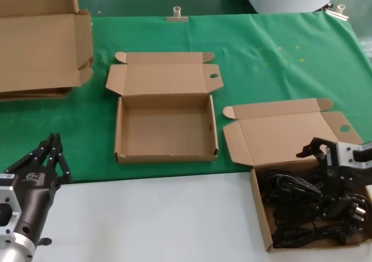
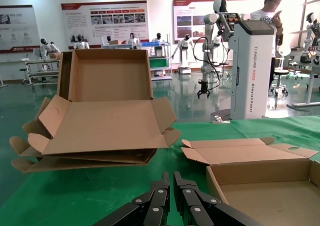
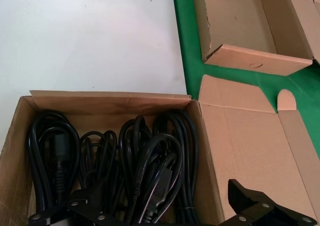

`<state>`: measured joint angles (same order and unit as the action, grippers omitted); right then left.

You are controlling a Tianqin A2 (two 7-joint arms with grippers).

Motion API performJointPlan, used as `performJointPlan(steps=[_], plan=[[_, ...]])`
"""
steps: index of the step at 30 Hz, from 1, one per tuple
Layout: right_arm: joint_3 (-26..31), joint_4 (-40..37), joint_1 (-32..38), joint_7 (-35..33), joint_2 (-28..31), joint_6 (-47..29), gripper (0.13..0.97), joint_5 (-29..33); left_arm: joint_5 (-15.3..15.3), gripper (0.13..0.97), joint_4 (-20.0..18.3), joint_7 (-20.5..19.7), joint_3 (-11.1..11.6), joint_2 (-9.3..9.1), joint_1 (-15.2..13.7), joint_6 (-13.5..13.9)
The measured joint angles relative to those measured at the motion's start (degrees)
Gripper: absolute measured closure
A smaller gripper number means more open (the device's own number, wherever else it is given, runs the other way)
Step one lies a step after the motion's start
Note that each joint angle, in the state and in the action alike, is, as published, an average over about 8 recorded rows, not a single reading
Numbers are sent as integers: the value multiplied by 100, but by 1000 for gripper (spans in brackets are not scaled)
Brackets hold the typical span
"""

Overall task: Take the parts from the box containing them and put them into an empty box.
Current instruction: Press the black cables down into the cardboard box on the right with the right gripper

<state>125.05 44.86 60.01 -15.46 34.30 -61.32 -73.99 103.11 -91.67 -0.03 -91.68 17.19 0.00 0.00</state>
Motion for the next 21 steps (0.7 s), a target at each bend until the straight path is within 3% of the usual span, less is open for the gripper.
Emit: performJointPlan(steps=[10,18,21], plan=[[-83,215,-75,110,54,-15,310,64,0,925,0,0,0,0,0,0],[-158,350,-131,157,133,-36,497,72,0,925,0,0,0,0,0,0],[-181,340,-146,133,141,-16,497,76,0,925,0,0,0,0,0,0]])
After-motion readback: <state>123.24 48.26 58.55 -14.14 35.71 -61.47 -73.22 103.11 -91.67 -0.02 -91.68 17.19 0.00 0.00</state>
